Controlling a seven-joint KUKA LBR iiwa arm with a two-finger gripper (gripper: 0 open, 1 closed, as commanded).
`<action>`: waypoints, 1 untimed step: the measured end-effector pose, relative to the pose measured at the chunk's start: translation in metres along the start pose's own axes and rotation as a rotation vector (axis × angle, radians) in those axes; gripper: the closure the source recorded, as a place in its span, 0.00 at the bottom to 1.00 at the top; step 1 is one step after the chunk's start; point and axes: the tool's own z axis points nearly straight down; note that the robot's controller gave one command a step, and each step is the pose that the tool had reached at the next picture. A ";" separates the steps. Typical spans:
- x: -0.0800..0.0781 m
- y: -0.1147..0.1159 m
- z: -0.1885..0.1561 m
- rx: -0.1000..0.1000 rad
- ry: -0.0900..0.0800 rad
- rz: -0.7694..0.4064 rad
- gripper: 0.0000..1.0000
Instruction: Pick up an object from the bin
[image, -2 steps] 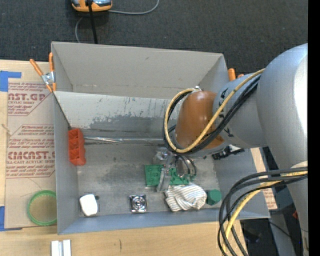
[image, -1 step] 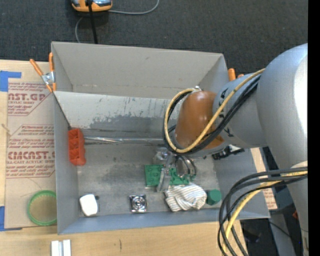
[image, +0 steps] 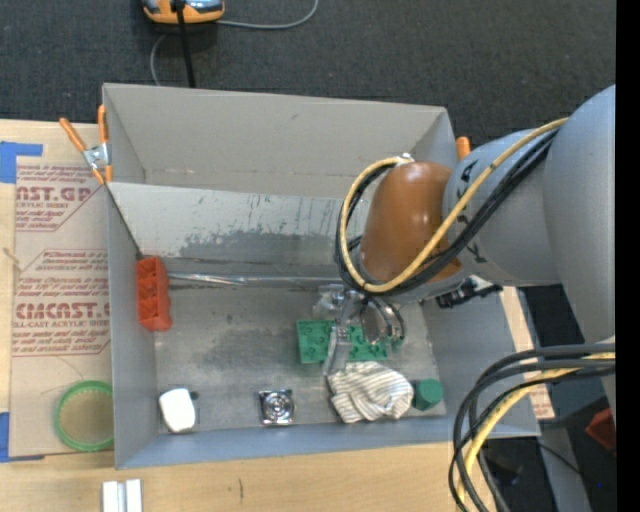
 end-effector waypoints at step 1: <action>-0.002 -0.004 -0.061 -0.001 -0.002 -0.009 1.00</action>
Offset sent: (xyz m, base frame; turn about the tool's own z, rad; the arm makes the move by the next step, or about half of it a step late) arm 0.0020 -0.0302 0.1234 -0.0425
